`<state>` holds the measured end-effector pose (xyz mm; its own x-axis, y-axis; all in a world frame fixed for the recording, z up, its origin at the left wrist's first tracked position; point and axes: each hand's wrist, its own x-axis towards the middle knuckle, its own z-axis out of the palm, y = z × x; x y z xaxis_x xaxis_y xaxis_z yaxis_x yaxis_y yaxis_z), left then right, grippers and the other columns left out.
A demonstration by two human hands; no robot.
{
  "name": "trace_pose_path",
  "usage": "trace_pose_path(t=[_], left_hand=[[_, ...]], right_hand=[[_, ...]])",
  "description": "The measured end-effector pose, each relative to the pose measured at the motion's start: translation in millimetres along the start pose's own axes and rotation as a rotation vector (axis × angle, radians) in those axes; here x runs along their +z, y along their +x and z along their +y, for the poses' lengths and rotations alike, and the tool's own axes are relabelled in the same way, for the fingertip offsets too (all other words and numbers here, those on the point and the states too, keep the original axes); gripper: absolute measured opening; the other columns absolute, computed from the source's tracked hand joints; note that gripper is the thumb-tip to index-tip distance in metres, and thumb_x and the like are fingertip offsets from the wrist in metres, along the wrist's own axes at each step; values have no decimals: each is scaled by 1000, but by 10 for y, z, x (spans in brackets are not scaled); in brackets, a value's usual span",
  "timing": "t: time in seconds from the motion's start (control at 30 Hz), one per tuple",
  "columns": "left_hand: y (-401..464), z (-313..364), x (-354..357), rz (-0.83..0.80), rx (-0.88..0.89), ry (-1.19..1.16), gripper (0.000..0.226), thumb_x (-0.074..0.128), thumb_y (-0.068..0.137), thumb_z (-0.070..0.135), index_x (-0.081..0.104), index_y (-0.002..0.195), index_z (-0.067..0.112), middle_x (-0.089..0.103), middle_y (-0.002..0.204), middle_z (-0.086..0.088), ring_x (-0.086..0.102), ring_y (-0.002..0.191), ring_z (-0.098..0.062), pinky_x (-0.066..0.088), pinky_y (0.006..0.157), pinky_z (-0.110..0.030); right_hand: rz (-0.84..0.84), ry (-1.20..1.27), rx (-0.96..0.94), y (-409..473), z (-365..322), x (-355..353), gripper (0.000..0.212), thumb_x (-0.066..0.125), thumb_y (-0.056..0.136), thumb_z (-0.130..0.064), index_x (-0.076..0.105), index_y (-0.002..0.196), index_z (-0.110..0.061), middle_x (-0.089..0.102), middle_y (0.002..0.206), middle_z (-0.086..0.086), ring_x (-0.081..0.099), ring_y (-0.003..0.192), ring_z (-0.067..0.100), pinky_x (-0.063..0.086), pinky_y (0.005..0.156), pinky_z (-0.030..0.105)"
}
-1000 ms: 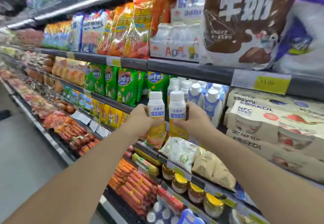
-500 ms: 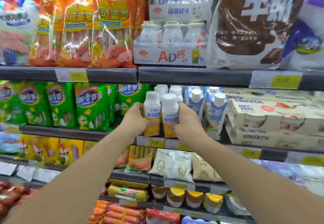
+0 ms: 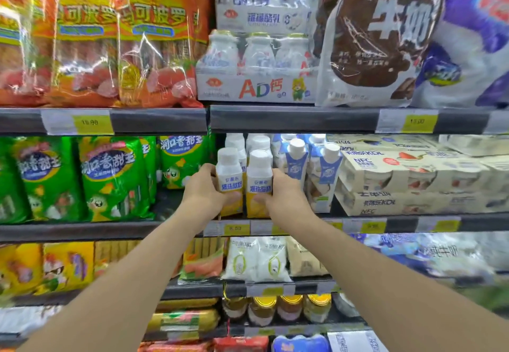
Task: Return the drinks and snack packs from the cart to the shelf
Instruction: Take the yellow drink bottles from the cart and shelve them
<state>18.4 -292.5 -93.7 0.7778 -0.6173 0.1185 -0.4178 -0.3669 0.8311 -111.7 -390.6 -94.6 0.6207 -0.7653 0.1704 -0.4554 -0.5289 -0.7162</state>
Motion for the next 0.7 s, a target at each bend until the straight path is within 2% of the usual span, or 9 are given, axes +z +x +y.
trace_pose_path(t=[0.07, 0.17, 0.27, 0.37, 0.53, 0.63, 0.7], left_hand=[[-26, 1, -21, -17, 22, 33, 59, 87, 73, 21, 53, 121, 20, 64, 95, 4, 62, 92, -19, 51, 83, -36], [-43, 1, -50, -30, 42, 82, 60, 87, 73, 25, 54, 123, 20, 65, 100, 1, 62, 93, -22, 51, 82, -36], [-39, 28, -41, -46, 52, 81, 61, 88, 72, 27, 56, 124, 20, 66, 100, 2, 62, 89, -18, 51, 78, -34], [-35, 49, -12, -57, 55, 78, 62, 88, 72, 25, 56, 125, 20, 65, 98, 4, 62, 89, -17, 48, 76, -32], [-11, 73, 17, -49, 55, 106, 61, 88, 72, 28, 57, 123, 19, 63, 96, 5, 58, 87, -16, 45, 75, -31], [-11, 99, 40, -35, 49, 123, 62, 87, 72, 29, 54, 123, 16, 63, 100, 2, 50, 85, -13, 39, 75, -30], [1, 82, 48, -18, 43, 105, 66, 89, 70, 29, 53, 123, 14, 65, 105, 0, 52, 87, -13, 41, 75, -29]], right_hand=[[-5, -95, -9, -16, 29, -52, 28, 75, 87, -30, 66, 108, -14, 70, 103, 6, 68, 86, 22, 58, 78, 39], [-1, -189, -27, -76, 10, -107, 43, 74, 83, -50, 72, 98, -10, 73, 89, 6, 68, 80, 21, 59, 73, 38], [20, -242, -6, -83, -59, -100, 58, 67, 79, -66, 70, 88, -9, 71, 82, 6, 68, 74, 20, 60, 65, 37], [33, -266, 12, -50, -92, -125, 49, 69, 78, -65, 61, 74, -16, 62, 71, 0, 62, 66, 16, 49, 52, 28], [45, -274, 35, -21, -87, -154, 48, 69, 78, -57, 70, 84, -10, 70, 80, 5, 68, 73, 20, 60, 66, 35], [25, -316, 31, -3, -110, -160, 47, 69, 80, -57, 67, 85, -10, 68, 81, 4, 67, 74, 20, 59, 65, 34], [-7, -346, 43, 15, -125, -183, 47, 69, 81, -58, 63, 87, -12, 66, 82, 4, 66, 76, 20, 57, 65, 33]])
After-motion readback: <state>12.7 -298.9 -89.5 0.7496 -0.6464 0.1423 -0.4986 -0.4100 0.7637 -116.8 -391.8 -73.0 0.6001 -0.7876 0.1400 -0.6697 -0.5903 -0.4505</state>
